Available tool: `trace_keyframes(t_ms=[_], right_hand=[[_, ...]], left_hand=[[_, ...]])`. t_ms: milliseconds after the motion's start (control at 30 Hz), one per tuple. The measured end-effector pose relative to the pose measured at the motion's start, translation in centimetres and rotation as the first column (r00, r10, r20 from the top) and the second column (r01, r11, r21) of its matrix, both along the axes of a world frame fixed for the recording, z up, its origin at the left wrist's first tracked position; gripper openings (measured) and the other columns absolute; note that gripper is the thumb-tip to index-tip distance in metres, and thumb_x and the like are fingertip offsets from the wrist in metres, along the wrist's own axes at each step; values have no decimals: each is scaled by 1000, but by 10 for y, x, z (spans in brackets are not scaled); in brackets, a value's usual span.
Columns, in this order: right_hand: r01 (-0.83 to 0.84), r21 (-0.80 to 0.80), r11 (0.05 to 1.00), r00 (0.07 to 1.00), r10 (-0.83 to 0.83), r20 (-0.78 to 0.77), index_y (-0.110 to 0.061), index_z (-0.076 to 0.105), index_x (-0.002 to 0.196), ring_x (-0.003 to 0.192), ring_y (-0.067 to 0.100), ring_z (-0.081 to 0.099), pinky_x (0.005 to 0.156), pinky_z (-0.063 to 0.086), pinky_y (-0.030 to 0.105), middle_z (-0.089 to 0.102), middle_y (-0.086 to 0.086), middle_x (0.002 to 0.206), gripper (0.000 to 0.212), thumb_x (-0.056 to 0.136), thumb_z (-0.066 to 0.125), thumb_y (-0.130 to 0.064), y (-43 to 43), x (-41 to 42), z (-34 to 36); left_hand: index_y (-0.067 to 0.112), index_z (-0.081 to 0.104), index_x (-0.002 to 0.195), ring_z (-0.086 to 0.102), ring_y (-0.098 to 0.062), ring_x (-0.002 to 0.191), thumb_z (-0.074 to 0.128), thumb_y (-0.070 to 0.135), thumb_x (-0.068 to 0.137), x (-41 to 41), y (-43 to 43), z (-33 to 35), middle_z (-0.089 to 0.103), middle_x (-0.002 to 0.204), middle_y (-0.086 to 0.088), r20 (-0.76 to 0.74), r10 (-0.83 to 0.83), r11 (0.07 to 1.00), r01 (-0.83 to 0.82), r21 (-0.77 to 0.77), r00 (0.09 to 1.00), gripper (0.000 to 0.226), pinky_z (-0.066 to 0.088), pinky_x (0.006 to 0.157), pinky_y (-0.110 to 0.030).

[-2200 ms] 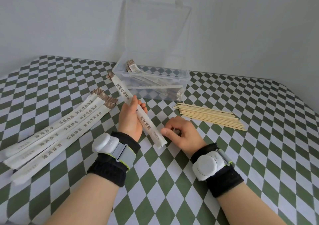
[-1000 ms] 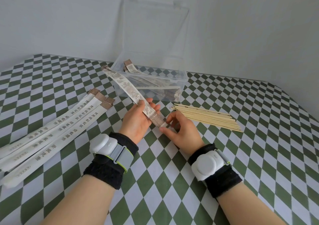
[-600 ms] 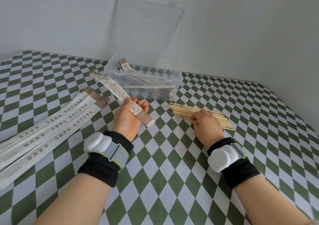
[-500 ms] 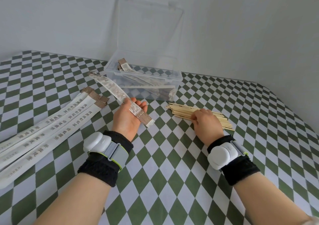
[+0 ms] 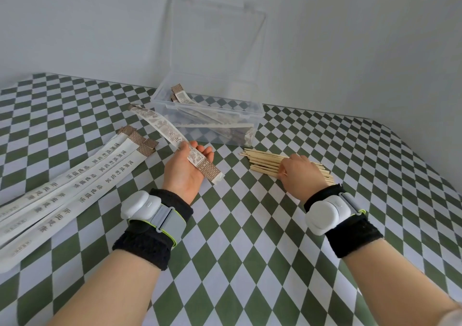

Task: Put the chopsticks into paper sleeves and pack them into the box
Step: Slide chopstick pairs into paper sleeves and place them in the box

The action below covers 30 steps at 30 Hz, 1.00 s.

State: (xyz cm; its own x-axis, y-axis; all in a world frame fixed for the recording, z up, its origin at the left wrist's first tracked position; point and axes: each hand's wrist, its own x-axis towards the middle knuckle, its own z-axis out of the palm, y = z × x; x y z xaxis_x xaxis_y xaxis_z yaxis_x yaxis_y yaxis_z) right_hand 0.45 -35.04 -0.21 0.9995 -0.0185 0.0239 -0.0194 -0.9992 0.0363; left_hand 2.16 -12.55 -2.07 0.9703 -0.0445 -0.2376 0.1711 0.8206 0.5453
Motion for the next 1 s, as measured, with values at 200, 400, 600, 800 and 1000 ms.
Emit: trace_keyframes(t_ms=[200, 400, 600, 800, 1000], right_hand=[[-2, 73, 997, 990, 13, -141, -11, 55, 102, 91, 22, 54, 86, 49, 34, 58, 7, 102, 21, 94, 46, -28, 6, -1, 4], [38, 139, 990, 978, -9, -207, -10, 54, 102, 82, 18, 51, 81, 47, 28, 58, 6, 96, 18, 95, 46, -25, 10, -1, 0], [9, 116, 993, 984, 12, -179, -12, 52, 102, 84, 18, 52, 81, 49, 29, 56, 5, 95, 13, 95, 44, -20, 16, -4, -1], [-122, 426, 896, 991, 131, 9, -15, 43, 98, 69, 15, 47, 58, 39, 20, 53, 4, 83, 6, 98, 38, -18, 40, -28, -6], [-372, 406, 835, 925, 295, 239, -18, 52, 119, 73, 13, 50, 62, 43, 23, 56, -2, 98, 31, 98, 31, -28, 50, -44, -26]], left_hand=[[9, 49, 81, 58, -20, 79, 34, 26, 102, 0, -1, 0, 52, 81, -6, -1, 10, 1000, -10, 9, 1000, 30, 50, 80, -32], [9, 49, 81, 58, -20, 78, 35, 25, 102, 0, -1, 0, 52, 81, -6, 2, 10, 1000, -10, 12, 1000, 30, 50, 80, -32], [9, 49, 81, 59, -20, 77, 35, 26, 101, 0, 0, 0, 52, 80, -6, -7, 16, 1000, -16, 2, 1000, 30, 50, 78, -32], [9, 49, 80, 58, -19, 76, 34, 26, 102, -1, 0, 2, 50, 80, -6, -5, 17, 1000, -17, -7, 1000, 30, 50, 80, -32], [8, 48, 80, 58, -20, 75, 34, 26, 102, 0, 0, 2, 50, 77, -6, -5, 22, 999, -22, -28, 1000, 32, 50, 82, -33]])
